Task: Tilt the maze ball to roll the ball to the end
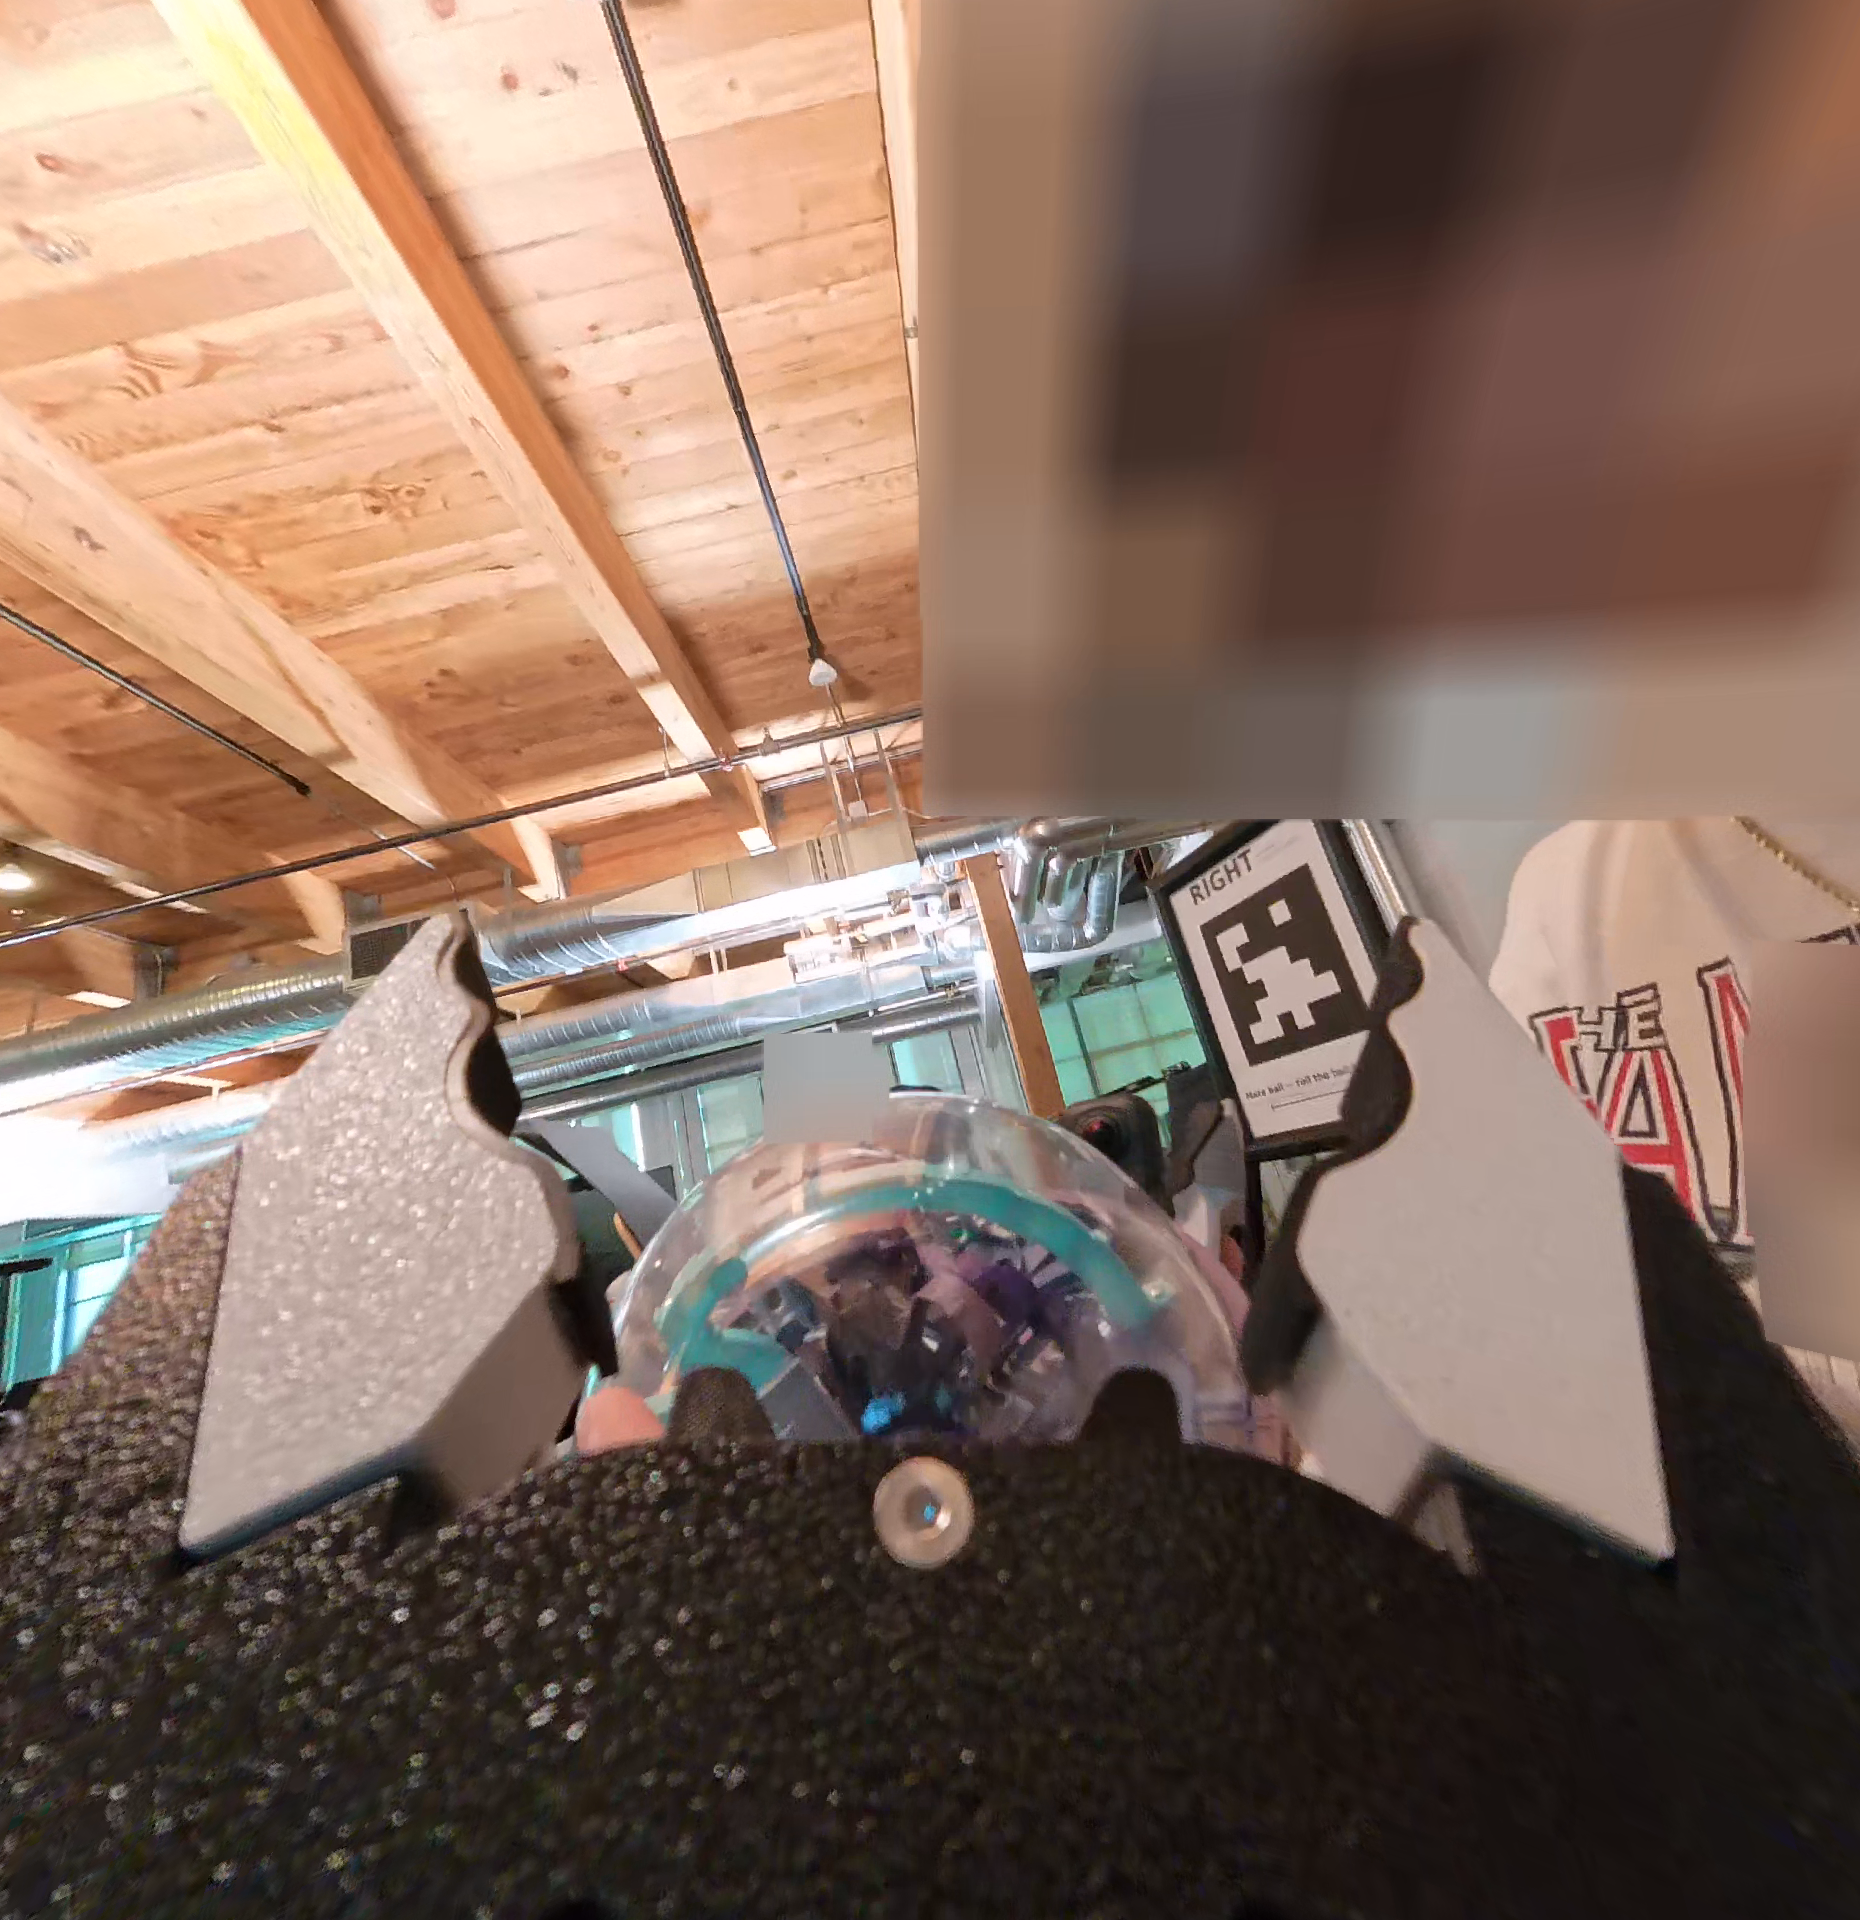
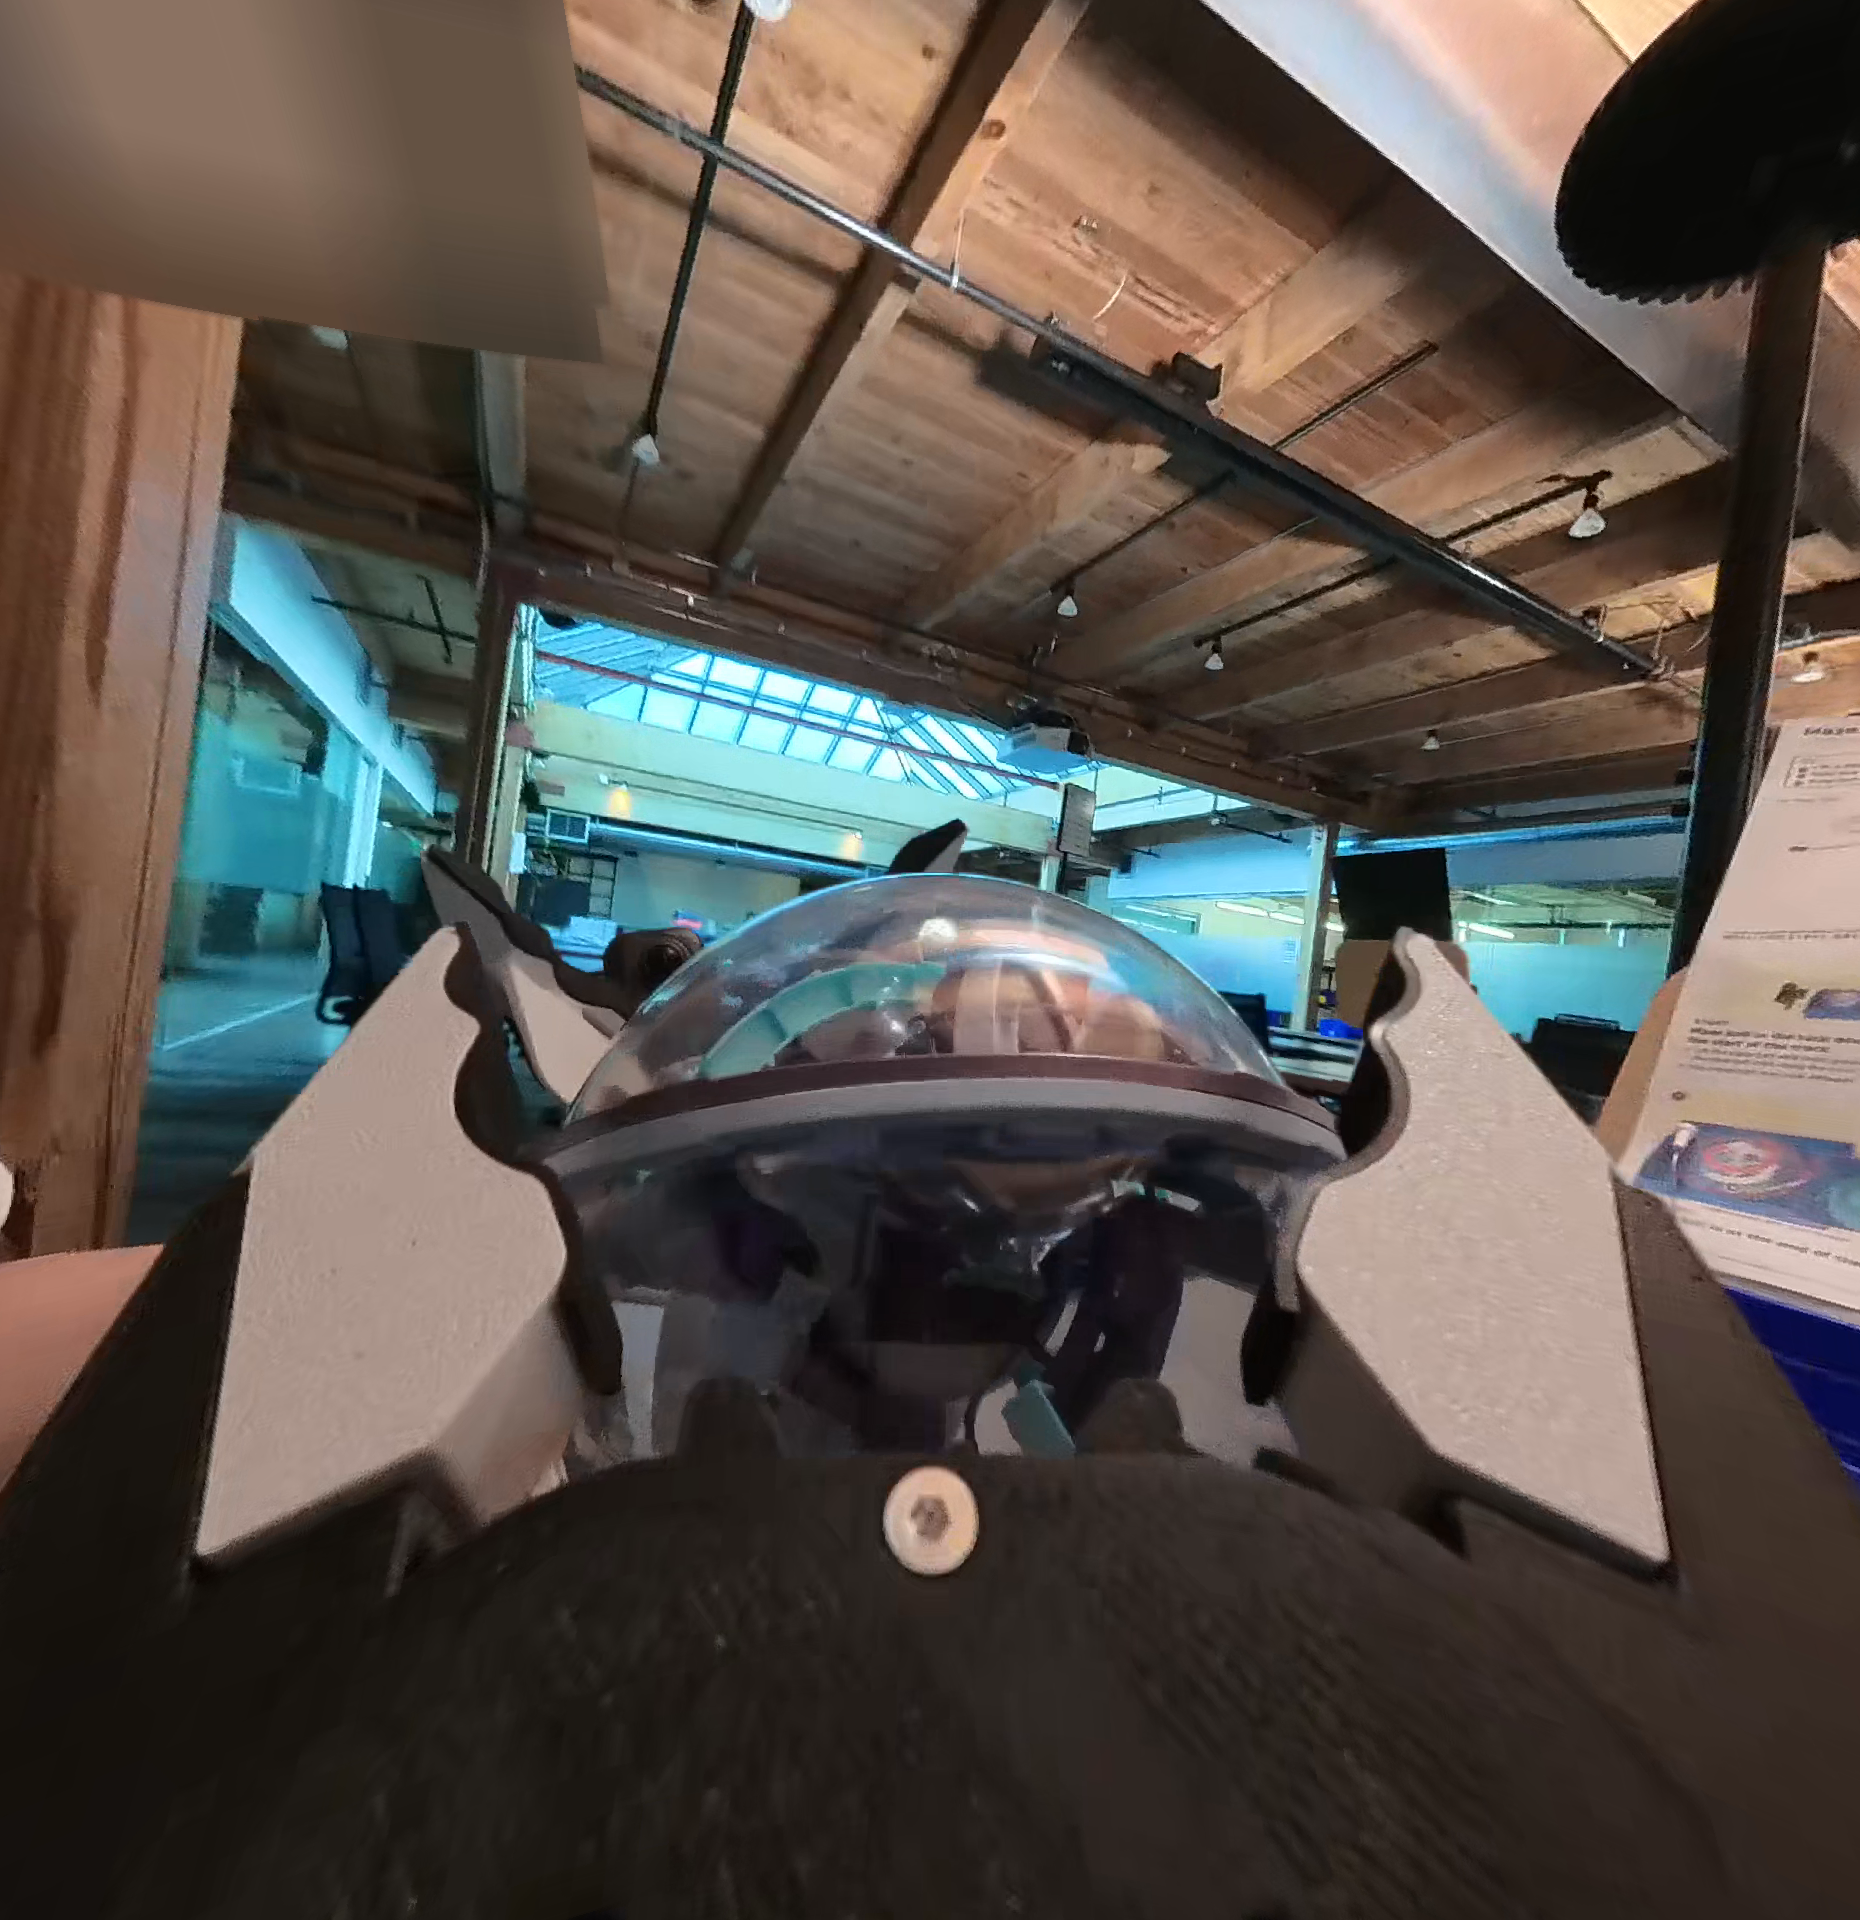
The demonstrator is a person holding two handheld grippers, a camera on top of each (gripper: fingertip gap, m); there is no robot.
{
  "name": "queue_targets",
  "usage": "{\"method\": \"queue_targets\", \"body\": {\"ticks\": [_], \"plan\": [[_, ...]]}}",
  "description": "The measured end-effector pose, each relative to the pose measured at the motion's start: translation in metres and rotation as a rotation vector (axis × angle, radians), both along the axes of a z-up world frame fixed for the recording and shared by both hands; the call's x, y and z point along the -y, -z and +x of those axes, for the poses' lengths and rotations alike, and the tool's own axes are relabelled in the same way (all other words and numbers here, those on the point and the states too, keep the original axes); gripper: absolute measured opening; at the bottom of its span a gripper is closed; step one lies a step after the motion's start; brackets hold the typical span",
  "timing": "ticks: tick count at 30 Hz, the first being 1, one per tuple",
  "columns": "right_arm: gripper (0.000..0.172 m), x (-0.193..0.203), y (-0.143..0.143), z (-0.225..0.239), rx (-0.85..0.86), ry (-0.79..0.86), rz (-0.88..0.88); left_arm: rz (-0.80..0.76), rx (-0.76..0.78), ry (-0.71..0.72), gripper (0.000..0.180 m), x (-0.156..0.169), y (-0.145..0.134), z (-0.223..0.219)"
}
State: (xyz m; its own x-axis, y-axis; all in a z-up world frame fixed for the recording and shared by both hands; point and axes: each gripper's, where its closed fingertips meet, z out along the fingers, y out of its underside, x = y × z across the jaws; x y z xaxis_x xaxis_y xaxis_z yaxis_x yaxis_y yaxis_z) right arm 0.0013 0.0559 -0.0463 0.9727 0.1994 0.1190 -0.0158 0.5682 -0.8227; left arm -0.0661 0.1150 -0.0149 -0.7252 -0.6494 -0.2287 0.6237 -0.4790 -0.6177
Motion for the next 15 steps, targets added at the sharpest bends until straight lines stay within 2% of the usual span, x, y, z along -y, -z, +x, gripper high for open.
{"method": "queue_targets", "body": {"ticks": [3,8,13,15], "plan": [[0.157,0.006,-0.003,0.0,-0.009,-0.017,0.04,0.008,0.033,0.004,0.157,0.004,-0.003,-0.006],[0.157,0.006,0.0,-0.004,0.022,-0.019,0.049,0.095,0.005,-0.079,0.157,0.016,0.002,0.006],[0.157,0.011,-0.005,-0.003,0.017,-0.022,0.078,0.052,0.009,-0.131,0.157,0.012,-0.005,0.009],[0.157,0.011,-0.005,-0.003,0.016,-0.018,0.079,0.061,-0.063,-0.183,0.157,0.01,0.0,0.023]]}}
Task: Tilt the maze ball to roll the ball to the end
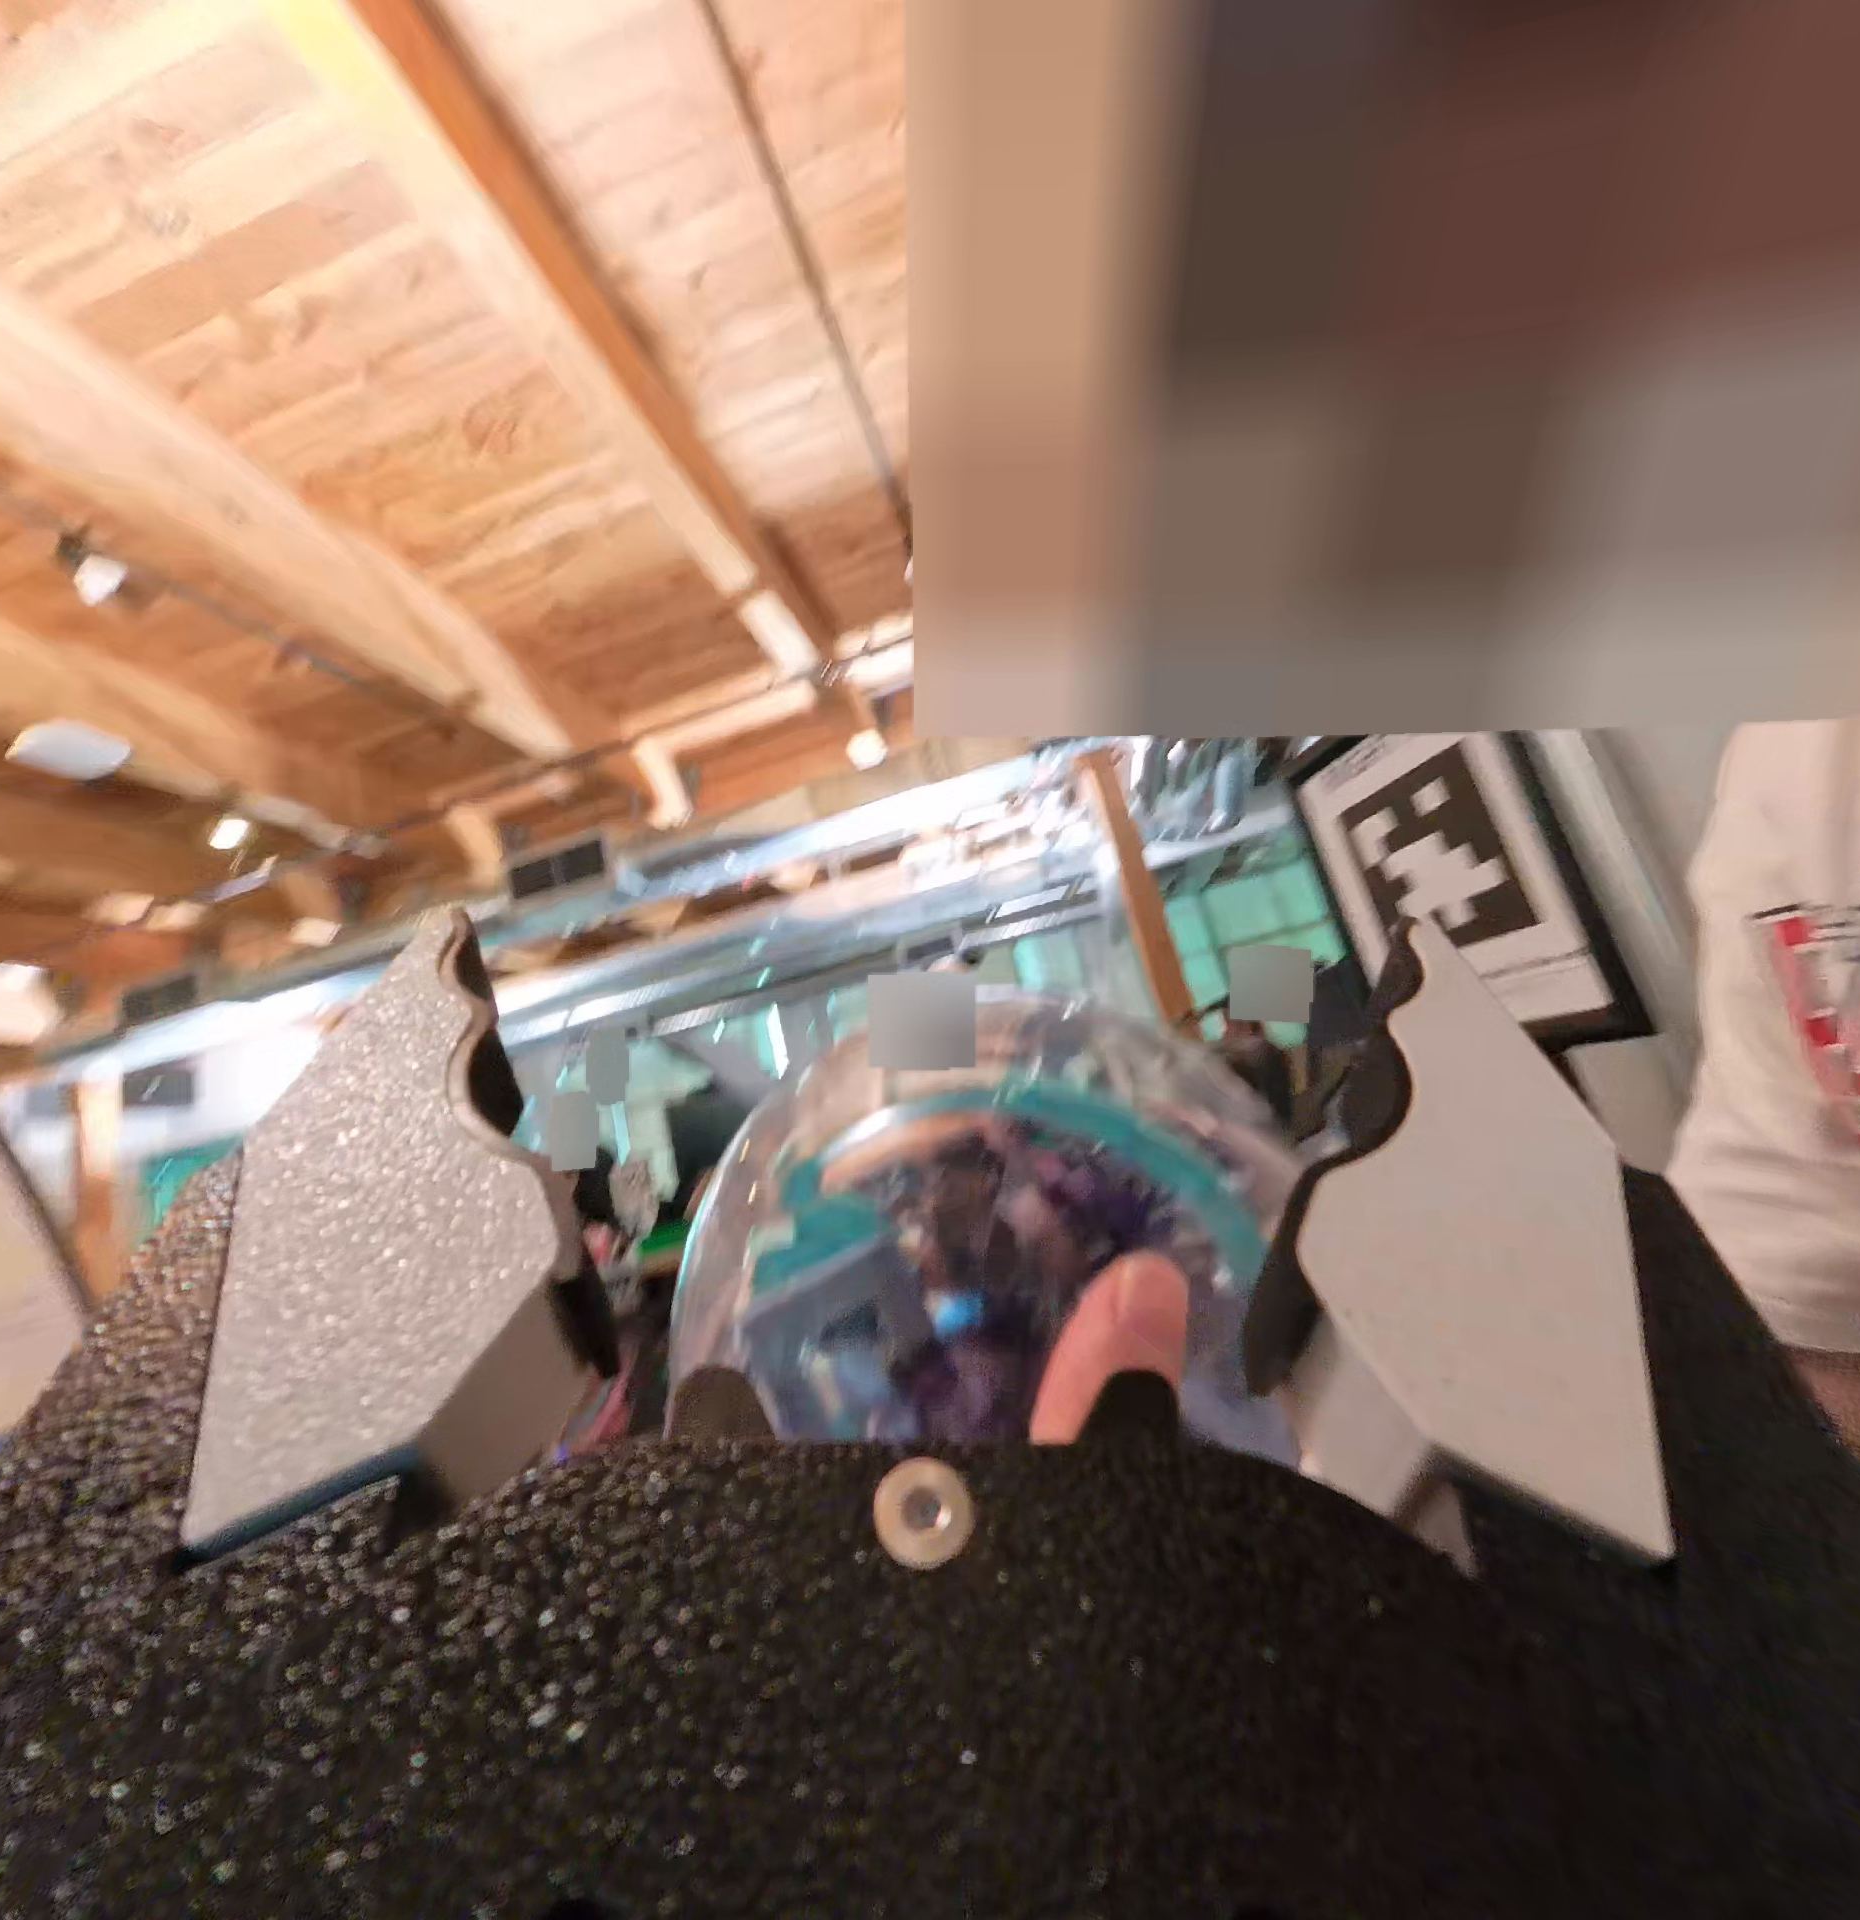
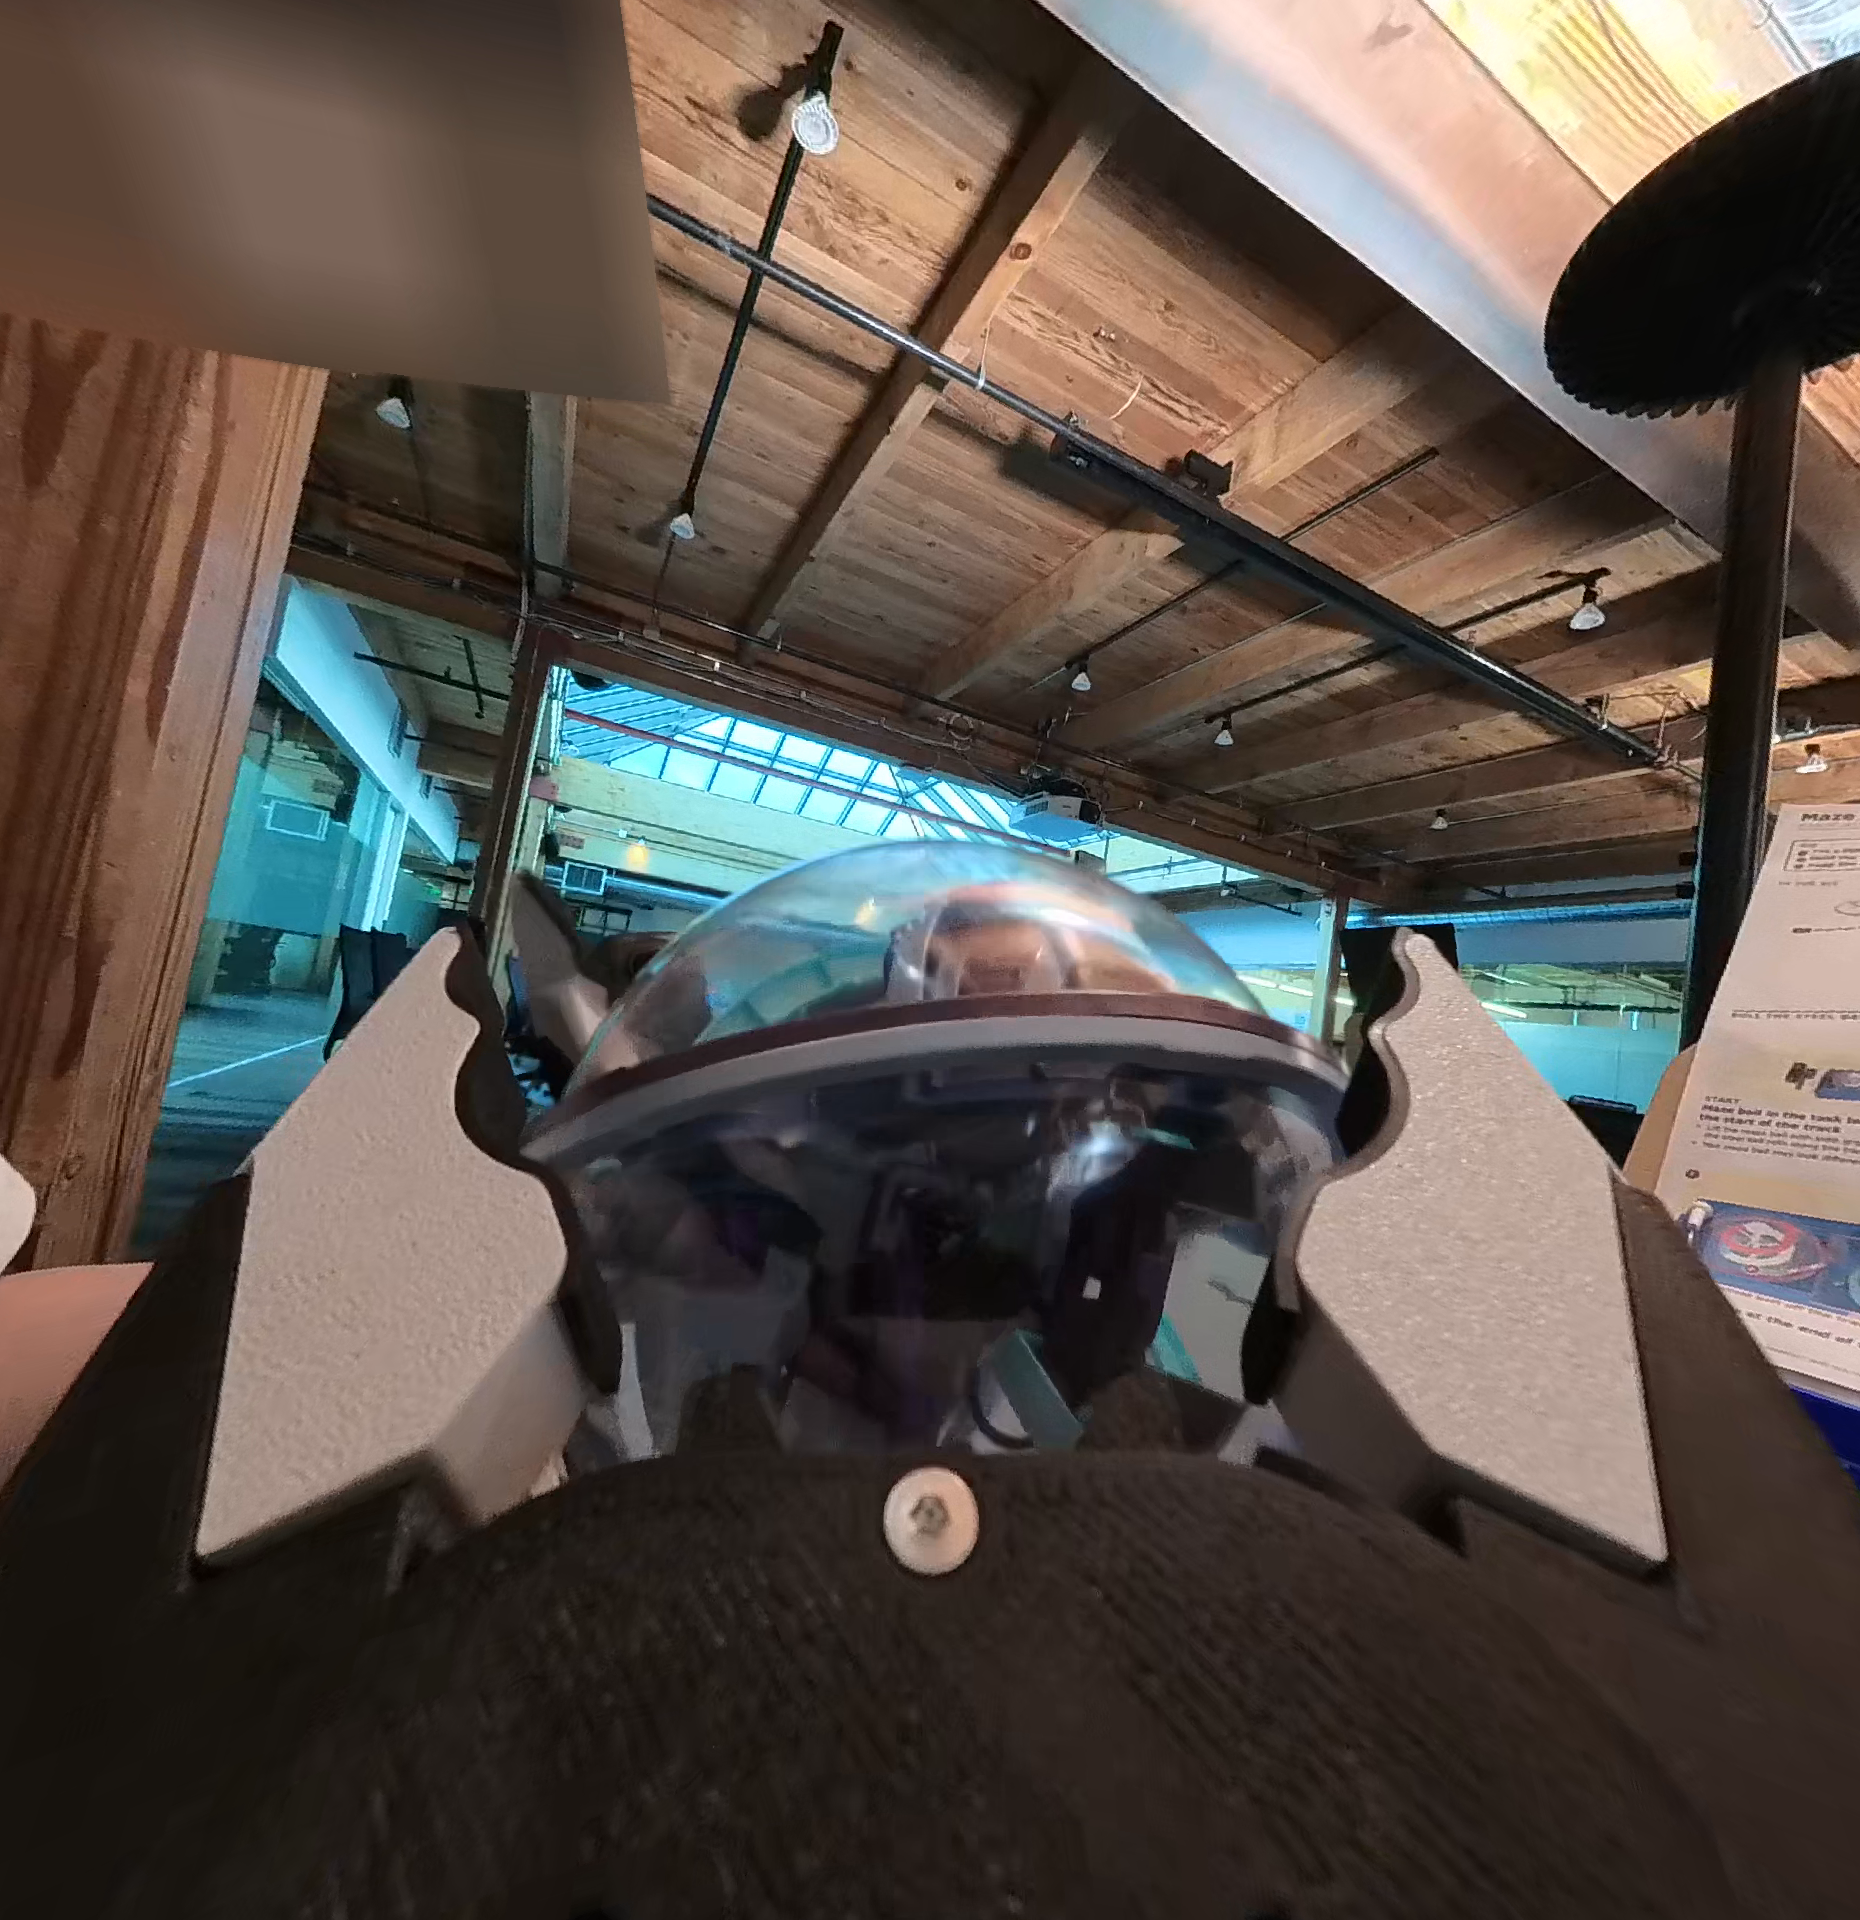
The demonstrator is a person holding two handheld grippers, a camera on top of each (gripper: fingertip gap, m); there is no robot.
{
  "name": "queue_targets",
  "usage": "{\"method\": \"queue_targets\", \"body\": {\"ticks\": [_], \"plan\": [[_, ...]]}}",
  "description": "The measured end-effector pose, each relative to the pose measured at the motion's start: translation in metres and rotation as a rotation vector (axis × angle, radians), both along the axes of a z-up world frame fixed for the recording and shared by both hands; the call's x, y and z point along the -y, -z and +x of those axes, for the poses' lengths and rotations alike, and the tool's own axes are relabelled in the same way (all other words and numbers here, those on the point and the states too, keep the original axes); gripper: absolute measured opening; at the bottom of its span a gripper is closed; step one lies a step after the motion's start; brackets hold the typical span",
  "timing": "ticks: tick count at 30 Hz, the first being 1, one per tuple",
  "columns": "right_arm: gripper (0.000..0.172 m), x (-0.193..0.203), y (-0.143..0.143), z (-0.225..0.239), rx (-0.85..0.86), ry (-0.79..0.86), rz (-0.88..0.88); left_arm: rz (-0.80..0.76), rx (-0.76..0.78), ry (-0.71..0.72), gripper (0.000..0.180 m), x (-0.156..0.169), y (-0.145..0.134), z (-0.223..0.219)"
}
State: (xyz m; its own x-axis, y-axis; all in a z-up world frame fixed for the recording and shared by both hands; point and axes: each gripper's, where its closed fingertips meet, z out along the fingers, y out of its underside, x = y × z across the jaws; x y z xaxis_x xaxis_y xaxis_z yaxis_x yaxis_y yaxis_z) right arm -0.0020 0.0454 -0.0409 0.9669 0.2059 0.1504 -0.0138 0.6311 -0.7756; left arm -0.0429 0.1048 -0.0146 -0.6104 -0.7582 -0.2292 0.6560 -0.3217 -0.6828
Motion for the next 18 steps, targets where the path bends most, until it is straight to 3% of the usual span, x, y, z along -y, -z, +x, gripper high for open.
{"method": "queue_targets", "body": {"ticks": [2,7,11,14,18], "plan": [[0.157,0.0,-0.001,0.001,0.016,0.037,0.011,0.02,-0.165,-0.072,0.157,-0.001,0.012,0.026],[0.157,-0.006,0.006,0.008,0.09,0.125,-0.037,0.231,-0.495,-0.067,0.157,0.026,0.051,0.053],[0.158,-0.023,0.023,0.006,0.195,0.214,-0.13,0.114,-0.347,-0.019,0.157,0.031,0.026,0.039],[0.156,-0.023,0.022,-0.001,0.229,0.209,-0.139,0.173,-0.294,-0.112,0.157,0.029,0.027,0.042],[0.157,-0.014,0.005,-0.011,0.251,0.177,-0.101,0.312,-0.008,-0.243,0.157,0.044,0.01,0.017]]}}
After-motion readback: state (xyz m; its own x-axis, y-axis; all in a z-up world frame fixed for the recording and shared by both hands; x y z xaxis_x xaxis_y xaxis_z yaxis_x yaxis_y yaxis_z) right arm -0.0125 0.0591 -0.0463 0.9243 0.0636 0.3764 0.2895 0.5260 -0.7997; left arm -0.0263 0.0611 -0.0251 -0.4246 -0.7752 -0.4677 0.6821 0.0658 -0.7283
